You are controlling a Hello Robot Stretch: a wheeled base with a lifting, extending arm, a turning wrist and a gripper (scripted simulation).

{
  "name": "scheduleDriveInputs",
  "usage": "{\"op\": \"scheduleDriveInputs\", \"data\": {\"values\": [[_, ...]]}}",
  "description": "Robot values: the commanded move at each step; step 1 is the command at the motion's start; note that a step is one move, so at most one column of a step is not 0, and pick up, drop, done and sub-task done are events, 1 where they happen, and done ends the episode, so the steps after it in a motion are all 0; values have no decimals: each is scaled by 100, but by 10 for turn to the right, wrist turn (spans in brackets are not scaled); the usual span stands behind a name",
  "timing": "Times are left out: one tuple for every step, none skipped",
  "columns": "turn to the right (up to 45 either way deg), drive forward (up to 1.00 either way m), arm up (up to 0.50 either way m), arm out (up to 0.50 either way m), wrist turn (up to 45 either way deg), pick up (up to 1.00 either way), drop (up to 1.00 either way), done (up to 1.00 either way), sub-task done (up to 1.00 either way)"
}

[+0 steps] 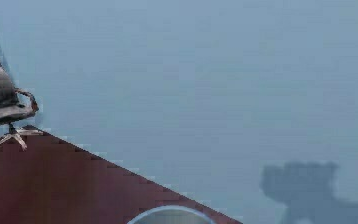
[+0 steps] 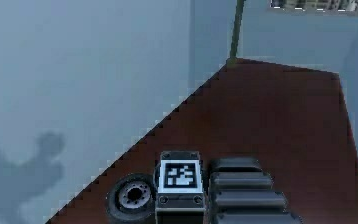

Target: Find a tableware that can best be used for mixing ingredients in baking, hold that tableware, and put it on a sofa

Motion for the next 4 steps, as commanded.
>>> {"op": "scheduleDriveInputs", "data": {"values": [[-450,0,0,0,0,0,0,0,0],[-120,0,0,0,0,0,0,0,0],[0,80,0,0,0,0,0,0,0],[-300,0,0,0,0,0,0,0,0]]}}
